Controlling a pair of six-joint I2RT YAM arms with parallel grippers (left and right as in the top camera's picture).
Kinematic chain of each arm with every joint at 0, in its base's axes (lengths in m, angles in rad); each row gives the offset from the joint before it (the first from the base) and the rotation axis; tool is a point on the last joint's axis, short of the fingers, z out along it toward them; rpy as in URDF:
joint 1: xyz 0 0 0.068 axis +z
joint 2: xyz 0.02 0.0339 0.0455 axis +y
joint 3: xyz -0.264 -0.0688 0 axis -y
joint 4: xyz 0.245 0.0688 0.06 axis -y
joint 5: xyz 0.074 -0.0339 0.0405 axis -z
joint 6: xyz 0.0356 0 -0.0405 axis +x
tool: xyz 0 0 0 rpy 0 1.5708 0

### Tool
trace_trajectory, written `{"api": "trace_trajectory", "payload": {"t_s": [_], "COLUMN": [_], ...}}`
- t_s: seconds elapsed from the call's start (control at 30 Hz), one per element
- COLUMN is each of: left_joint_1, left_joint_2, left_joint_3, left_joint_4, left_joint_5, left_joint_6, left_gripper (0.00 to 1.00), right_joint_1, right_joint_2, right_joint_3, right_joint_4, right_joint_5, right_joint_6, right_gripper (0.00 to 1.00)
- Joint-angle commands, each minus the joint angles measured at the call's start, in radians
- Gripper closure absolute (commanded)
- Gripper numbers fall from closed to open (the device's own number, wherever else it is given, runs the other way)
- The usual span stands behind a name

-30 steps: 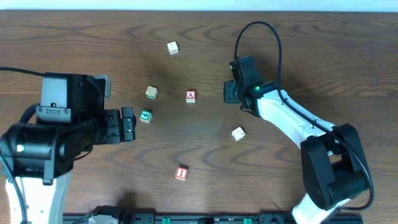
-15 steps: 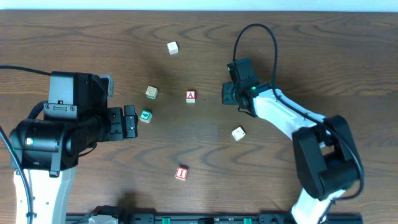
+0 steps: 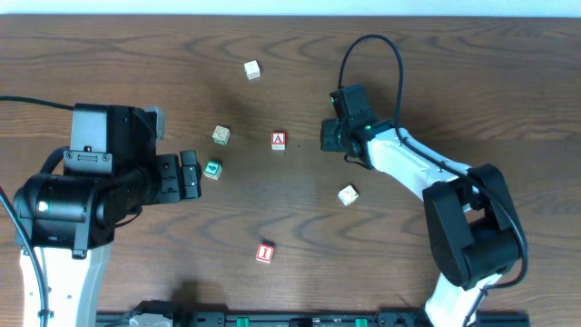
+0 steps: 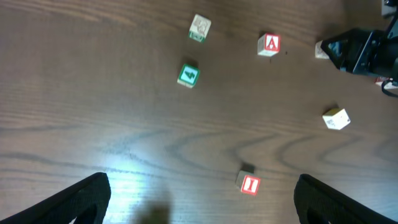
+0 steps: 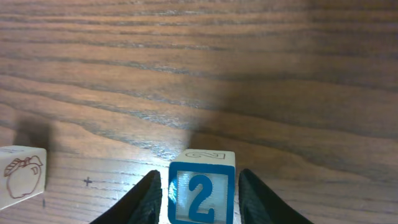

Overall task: Spell out Ai2
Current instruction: 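Carry the 2 block and set it down right of the A block, then retract the right arm and move the left gripper to the red I block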

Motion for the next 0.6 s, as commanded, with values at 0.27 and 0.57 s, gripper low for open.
{"api": "trace_trajectory", "payload": {"t_s": [0.27,0.57], "left_joint_1": [0.006,0.006], "left_joint_2": [-0.082,-0.263], "left_joint_3": [-0.002,-0.081], "left_joint_4": [-0.038,-0.128], "left_joint_5": [-0.060,-0.131], "left_joint_6": [-0.004,-0.004], "left_gripper": [0.05,0.05], "right_joint_1": [-0.011,-0.089], "right_joint_2": [-0.184,-0.552], "right_joint_3": [0.256,0.258], "right_joint_4": [-0.283,-0.509], "right_joint_5": [0.257,0.227], "right_joint_6": [-0.076,-0.092], "right_gripper": [0.52,0.01]}}
